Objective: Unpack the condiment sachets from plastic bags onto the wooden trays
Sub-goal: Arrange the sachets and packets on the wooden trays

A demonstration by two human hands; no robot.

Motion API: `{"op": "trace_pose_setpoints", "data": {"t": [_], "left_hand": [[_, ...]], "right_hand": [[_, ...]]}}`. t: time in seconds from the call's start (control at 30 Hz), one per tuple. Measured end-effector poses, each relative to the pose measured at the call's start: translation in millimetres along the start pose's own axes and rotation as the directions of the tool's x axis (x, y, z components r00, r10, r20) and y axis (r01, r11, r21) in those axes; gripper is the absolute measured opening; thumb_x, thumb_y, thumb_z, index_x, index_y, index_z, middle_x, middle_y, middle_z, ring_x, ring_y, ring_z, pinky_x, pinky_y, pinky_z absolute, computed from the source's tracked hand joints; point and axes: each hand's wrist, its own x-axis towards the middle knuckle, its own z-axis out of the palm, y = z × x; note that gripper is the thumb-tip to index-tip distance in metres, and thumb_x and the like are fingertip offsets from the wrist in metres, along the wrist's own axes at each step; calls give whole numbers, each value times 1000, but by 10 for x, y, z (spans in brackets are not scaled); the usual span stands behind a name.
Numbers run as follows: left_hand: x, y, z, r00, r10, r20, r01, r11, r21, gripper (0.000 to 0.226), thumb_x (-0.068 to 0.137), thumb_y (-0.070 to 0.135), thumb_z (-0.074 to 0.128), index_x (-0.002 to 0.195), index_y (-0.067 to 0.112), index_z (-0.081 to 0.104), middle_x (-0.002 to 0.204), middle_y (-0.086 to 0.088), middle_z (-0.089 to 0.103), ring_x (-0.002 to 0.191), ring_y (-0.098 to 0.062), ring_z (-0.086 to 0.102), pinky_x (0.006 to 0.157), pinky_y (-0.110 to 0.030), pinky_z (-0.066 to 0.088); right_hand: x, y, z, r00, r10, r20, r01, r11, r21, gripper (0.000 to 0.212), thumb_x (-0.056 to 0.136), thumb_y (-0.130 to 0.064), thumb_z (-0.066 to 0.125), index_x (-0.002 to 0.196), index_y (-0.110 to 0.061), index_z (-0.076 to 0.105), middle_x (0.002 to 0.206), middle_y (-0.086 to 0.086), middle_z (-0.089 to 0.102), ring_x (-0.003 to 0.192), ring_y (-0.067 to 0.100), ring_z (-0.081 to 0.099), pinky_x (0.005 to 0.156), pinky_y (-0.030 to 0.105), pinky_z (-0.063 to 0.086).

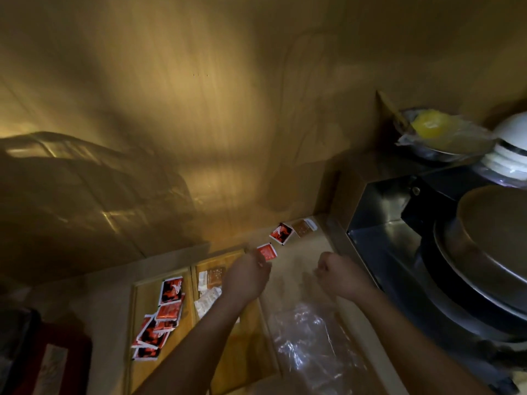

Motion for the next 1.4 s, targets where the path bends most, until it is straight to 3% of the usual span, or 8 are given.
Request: {"op": "trace_pose_setpoints", "data": {"t": [0.2,0.4,0.57,0.8,0.93,1.1,1.2,1.4], "left_hand": [[588,79,-75,995,1,-99,15,987,159,26,89,28,46,105,11,59,111,-13,65,103,-31,60,76,-33,47],[1032,-73,169,998,-44,-52,52,987,154,28,89,24,47,113,11,54,118,-14,59,111,-30,55,88,-35,47],[1229,-243,463,997,-66,37,51,946,321,44,88,27,49,128,10,42,126,-13,51,117,-32,49,91,-38,42],[1390,-427,650,981,-124,152,42,890,454,57,92,22,45,143,15,23,147,-15,33,130,-32,37,104,-42,32],[1422,-465,660,965,-153,214,31,875,483,62,86,28,55,140,14,29,143,-13,38,131,-33,36,104,-41,30],[1363,-449,650,974,-148,172,61,900,431,42,90,26,47,128,10,42,135,-13,49,127,-30,44,103,-40,30],[1285,-423,570,976,-162,145,123,961,248,37,84,26,44,112,5,54,119,-16,62,114,-31,56,98,-37,35],[998,-393,207,973,-230,0,219,923,-316,27,82,11,53,103,4,68,103,-14,71,93,-24,67,79,-28,48]], "right_hand": [[639,-380,-236,977,-193,-90,189,981,-47,22,91,-27,45,101,-15,60,105,9,66,104,27,59,88,36,43],[1334,-365,-135,970,-241,-19,238,967,-88,10,90,-19,45,91,-20,54,117,13,59,109,30,55,83,34,42],[1752,-284,158,920,-387,68,392,897,-206,44,85,-17,49,129,-23,45,137,4,51,125,26,47,100,34,38],[1978,-216,398,888,-372,270,458,754,-471,61,86,-21,49,142,-29,25,150,-2,32,136,23,29,112,39,19],[2007,-211,427,923,-327,202,384,749,-541,59,84,-29,55,137,-20,30,141,5,40,130,26,31,106,39,23],[1841,-213,437,949,-268,166,312,873,-374,37,85,-16,53,121,-14,45,125,9,56,123,27,44,104,36,26],[1751,-232,415,977,-212,11,212,977,-17,9,80,-15,58,76,-23,54,93,13,67,97,30,61,85,37,43],[1539,-402,264,992,-122,-44,129,890,438,33,71,-9,70,47,-20,50,51,-2,53,54,10,50,57,32,41]]}}
